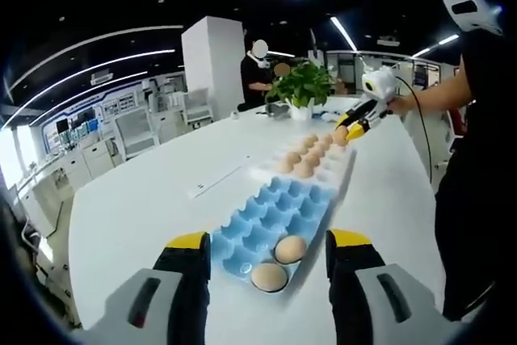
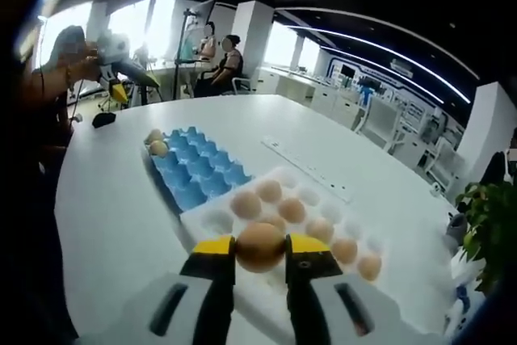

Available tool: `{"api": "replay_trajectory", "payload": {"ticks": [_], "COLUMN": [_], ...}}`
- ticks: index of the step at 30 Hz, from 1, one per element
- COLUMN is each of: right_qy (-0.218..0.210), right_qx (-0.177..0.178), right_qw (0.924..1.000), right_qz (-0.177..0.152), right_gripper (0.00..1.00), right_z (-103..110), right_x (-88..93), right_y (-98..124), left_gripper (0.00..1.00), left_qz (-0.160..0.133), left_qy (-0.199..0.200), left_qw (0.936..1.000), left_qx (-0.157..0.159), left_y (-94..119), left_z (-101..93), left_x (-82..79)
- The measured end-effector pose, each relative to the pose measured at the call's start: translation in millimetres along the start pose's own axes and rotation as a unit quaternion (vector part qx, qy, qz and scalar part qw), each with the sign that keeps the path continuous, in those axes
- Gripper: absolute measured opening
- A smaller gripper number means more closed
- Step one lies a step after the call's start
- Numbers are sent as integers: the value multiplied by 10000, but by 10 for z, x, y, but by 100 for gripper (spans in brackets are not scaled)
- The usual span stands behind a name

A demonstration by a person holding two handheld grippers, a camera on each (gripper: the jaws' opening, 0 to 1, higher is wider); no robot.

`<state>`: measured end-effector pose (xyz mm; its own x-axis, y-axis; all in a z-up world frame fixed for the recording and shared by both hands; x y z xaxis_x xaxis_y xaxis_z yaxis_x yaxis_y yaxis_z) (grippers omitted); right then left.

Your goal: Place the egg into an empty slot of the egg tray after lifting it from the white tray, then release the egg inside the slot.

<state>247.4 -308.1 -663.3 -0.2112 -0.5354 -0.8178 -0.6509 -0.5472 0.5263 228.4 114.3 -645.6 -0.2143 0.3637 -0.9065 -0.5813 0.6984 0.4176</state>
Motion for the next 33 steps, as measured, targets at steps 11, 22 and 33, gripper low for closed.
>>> {"api": "replay_trajectory", "payload": {"ticks": [11, 22, 33], "right_qy": [18, 70, 93], "right_qx": [-28, -39, -55], "right_qw": [10000, 10000, 9999], "right_qz": [30, 5, -38], "right_gripper": [23, 23, 23], "right_z": [49, 58, 57], "right_x": [-4, -42, -71], "right_y": [4, 0, -10], "left_gripper": [64, 67, 68], "left_qz": [27, 26, 38], "left_qy": [62, 60, 64], "left_qw": [10000, 10000, 9999], "left_qx": [64, 53, 86], "left_y": [-32, -33, -45], "left_z": [-24, -12, -12], "left_x": [37, 38, 26]}}
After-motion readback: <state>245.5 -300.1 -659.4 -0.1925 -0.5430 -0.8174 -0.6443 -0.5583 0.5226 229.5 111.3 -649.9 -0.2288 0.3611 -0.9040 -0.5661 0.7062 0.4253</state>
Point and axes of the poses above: the point that each gripper's makers call its tool centre point, and the gripper's own axes: y roughly backward along the fingers, z roughly to its left, x roughly out of its underside, the point moved 8 cm from there along y, roughly backward along the fingers, and after that the axes turned 1 degree about y, right-handed, at the moved point
